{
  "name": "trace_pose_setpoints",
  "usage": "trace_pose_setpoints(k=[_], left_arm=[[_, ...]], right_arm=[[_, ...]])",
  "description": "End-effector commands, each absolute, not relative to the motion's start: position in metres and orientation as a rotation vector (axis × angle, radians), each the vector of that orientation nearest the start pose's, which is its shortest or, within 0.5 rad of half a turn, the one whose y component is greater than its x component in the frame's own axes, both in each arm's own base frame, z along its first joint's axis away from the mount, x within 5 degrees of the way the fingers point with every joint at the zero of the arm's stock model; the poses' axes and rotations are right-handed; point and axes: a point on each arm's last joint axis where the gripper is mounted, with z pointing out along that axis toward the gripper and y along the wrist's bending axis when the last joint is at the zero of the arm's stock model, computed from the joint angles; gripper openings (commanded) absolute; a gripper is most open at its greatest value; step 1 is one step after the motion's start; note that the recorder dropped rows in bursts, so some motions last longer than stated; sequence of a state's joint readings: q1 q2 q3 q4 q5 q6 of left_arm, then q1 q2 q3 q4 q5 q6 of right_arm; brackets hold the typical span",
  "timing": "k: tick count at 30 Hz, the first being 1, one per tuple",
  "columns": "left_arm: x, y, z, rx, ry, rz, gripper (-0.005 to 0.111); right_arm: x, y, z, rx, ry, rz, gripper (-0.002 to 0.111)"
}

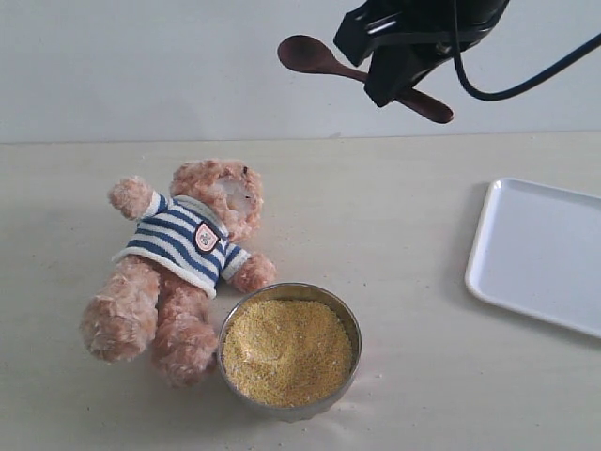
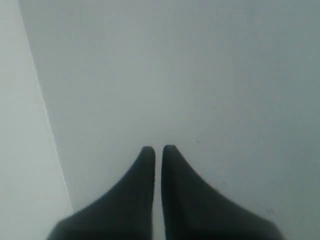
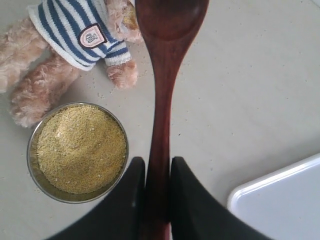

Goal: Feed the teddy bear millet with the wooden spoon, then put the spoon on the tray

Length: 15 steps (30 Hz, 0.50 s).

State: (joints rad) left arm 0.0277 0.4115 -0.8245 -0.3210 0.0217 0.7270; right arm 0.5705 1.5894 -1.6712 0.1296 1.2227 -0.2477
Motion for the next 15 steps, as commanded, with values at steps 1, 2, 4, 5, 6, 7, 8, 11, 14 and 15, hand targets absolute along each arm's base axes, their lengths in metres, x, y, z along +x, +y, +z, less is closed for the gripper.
trace_pose_setpoints(k=[1, 2, 4, 5, 6, 7, 8, 11, 14, 15], left_arm=[[0.059, -0.005, 0.428, 0.165, 1.283, 0.135, 0.005], [0.064, -0.004, 0.423, 0.112, 1.28, 0.078, 0.005], [0.076, 0.002, 0.405, -0.052, 1.252, -0.033, 0.005], [0.079, 0.004, 0.397, -0.098, 1.251, -0.054, 0.005], [0.085, 0.007, 0.379, -0.148, 1.267, -0.055, 0.005], [0.088, 0.009, 0.37, -0.162, 1.281, -0.043, 0.005], [0.09, 0.01, 0.363, -0.169, 1.293, -0.036, 0.005], [0.096, 0.012, 0.333, -0.194, 1.354, -0.014, 0.005], [0.084, 0.012, 0.32, -0.201, 1.33, -0.014, 0.005], [0.077, 0.012, 0.321, -0.199, 1.301, -0.013, 0.005]], right_arm=[[0.273, 0.184, 0.395, -0.975, 2.435, 0.268, 0.0], [0.274, 0.183, 0.395, -0.955, 2.443, 0.253, 0.0], [0.276, 0.179, 0.394, -0.905, 2.459, 0.195, 0.0], [0.277, 0.178, 0.394, -0.893, 2.461, 0.175, 0.0], [0.277, 0.175, 0.396, -0.884, 2.454, 0.136, 0.0], [0.277, 0.173, 0.398, -0.88, 2.448, 0.118, 0.0], [0.275, 0.17, 0.401, -0.877, 2.437, 0.104, 0.0], [0.267, 0.158, 0.409, -0.834, 2.401, 0.035, 0.0], [0.258, 0.135, 0.409, -0.737, 2.353, -0.157, 0.0], [0.257, 0.127, 0.407, -0.719, 2.349, -0.193, 0.0]])
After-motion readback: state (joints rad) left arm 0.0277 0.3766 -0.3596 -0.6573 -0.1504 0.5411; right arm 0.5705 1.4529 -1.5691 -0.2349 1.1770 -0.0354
